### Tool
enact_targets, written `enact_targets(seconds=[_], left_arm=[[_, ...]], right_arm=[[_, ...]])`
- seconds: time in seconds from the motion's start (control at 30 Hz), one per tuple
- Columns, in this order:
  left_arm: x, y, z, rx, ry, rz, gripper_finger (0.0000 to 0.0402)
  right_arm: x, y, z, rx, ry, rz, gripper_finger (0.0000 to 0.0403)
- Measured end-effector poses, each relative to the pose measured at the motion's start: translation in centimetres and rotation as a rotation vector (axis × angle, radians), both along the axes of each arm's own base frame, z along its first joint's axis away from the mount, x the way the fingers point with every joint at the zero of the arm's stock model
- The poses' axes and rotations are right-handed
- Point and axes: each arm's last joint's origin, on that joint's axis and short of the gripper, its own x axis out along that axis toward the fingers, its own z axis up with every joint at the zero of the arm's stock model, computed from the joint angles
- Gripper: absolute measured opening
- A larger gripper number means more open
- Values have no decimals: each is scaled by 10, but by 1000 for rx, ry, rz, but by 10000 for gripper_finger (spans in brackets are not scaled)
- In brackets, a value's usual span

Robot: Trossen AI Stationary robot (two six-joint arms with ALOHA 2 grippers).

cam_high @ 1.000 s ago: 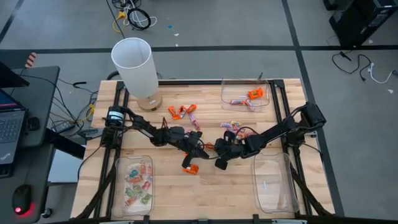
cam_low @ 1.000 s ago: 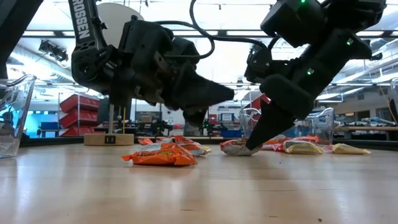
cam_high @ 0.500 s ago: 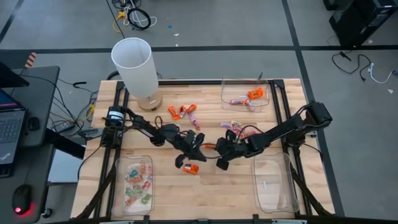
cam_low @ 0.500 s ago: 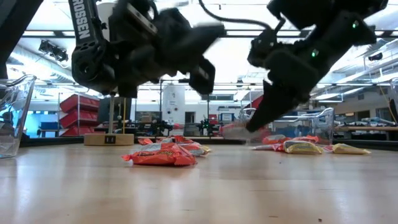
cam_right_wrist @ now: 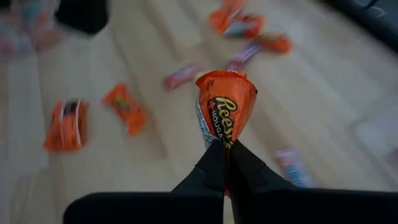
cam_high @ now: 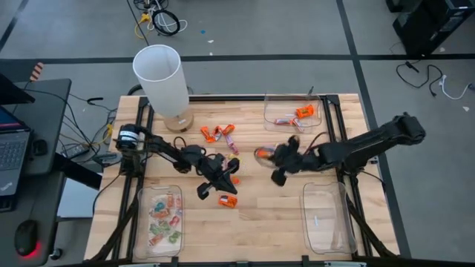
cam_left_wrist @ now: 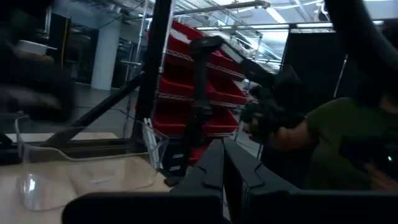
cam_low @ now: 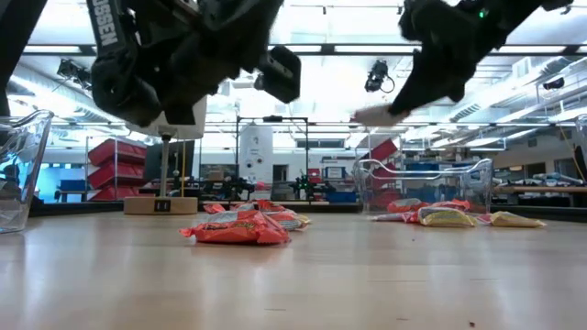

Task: Sort candy
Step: Put the large orange chocolate bar into the top right transparent bin

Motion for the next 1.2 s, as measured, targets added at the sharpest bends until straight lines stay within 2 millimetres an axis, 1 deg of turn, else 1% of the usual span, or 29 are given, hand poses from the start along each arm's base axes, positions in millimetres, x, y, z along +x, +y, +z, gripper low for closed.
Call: enact_targets(seconds=[0.1, 0.23, 0.37, 0.47, 0.6, 0.73, 0.83, 0.93, 1.2], left_arm=[[-7, 0, 14, 6, -49, 3, 0], [-16, 1, 32, 9, -88, 6, 0], [-23, -1, 50, 36, -118, 36, 0], [-26, 0, 57, 90, -56, 116, 0], [-35, 4, 67, 158, 50, 252, 0], [-47, 4, 76, 226, 124, 355, 0], [-59, 3, 82, 296, 178, 449, 0], [-71, 2, 85, 354, 240, 506, 0], [-105, -6, 94, 437, 372, 656, 0]], right_arm=[[-14, -15, 19, 7, -62, -45, 1], [-31, -33, 43, -29, -151, -78, 0], [-47, -53, 56, -71, -184, -143, 0], [-56, -67, 60, -96, -183, -201, 0], [-62, -83, 60, -101, -162, -250, 0], [-63, -97, 56, -87, -127, -276, 0], [-63, -108, 52, -56, -103, -291, 0], [-63, -120, 47, -38, -72, -310, 0], [-63, -153, 30, 10, 21, -354, 0]])
